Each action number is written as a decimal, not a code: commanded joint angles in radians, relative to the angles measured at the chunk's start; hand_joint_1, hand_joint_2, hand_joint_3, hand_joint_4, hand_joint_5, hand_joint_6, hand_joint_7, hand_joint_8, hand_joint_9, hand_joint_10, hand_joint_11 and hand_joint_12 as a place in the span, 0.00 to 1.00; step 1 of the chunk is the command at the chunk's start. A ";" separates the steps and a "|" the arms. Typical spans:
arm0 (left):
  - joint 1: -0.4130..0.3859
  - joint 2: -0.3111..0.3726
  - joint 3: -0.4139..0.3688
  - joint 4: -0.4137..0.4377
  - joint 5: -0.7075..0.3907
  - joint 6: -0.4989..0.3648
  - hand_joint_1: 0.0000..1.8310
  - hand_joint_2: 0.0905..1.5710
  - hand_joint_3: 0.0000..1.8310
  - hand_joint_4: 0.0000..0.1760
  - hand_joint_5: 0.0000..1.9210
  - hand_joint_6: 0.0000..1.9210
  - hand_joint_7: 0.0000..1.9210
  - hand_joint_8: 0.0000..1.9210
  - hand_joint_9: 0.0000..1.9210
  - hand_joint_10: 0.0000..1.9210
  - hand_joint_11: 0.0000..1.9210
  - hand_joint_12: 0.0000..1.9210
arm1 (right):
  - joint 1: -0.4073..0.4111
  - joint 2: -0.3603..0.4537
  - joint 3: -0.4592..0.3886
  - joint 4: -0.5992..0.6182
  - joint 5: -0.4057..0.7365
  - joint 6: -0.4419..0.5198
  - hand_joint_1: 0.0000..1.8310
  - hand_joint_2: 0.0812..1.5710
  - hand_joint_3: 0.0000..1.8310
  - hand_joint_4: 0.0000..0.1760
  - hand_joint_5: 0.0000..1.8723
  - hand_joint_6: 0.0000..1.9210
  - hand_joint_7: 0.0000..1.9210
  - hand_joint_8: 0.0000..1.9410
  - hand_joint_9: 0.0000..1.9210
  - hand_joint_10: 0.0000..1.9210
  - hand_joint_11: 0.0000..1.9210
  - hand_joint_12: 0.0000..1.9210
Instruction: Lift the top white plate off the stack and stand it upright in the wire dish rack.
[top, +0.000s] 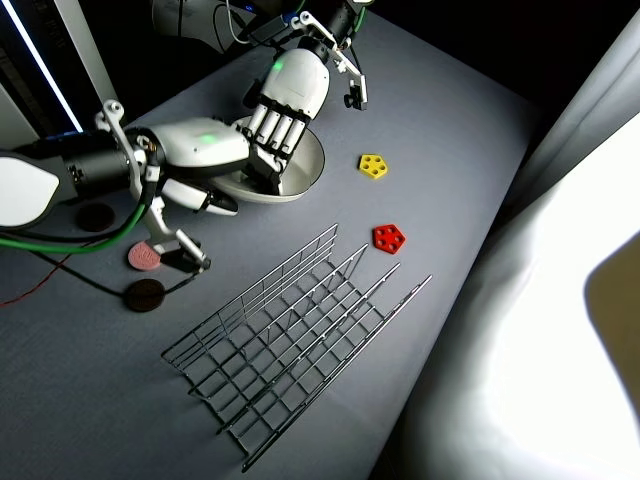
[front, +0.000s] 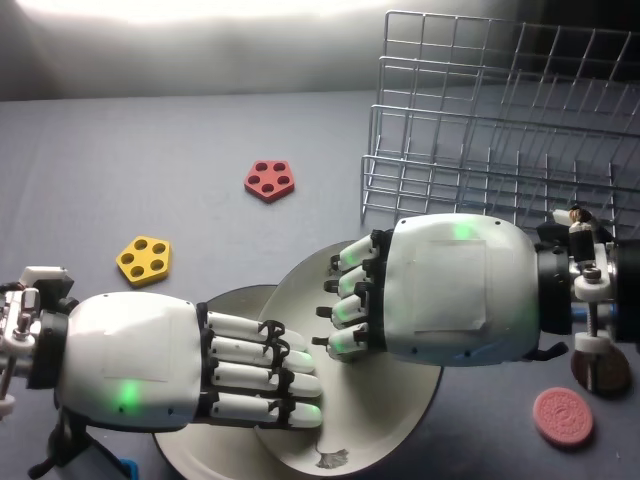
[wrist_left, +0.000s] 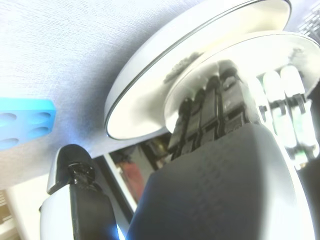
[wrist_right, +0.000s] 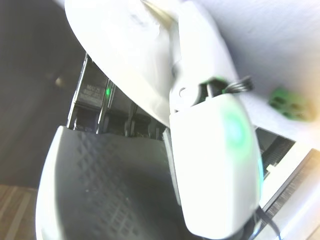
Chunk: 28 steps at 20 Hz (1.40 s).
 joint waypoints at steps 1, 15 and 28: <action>-0.010 -0.011 -0.007 -0.023 -0.028 0.000 0.19 0.59 0.00 0.00 0.00 0.00 0.00 0.00 0.01 0.00 0.01 0.05 | 0.010 -0.005 -0.011 0.030 0.046 -0.003 0.81 0.68 0.00 0.00 0.48 0.58 0.51 0.41 0.52 0.44 0.48 0.74; -0.047 0.049 0.040 -0.118 -0.084 -0.027 0.17 0.60 0.00 0.00 0.00 0.00 0.00 0.00 0.00 0.00 0.00 0.06 | 0.099 -0.003 -0.074 0.060 -0.021 -0.003 0.82 0.67 0.00 0.00 0.46 0.58 0.54 0.34 0.58 0.36 0.50 0.71; -0.071 0.123 0.148 -0.186 -0.146 -0.090 0.19 0.60 0.00 0.00 0.00 0.00 0.00 0.00 0.00 0.00 0.00 0.03 | 0.158 0.023 -0.065 -0.041 0.025 0.142 0.82 0.65 0.00 0.00 0.50 0.54 0.56 0.32 0.59 0.32 0.54 0.66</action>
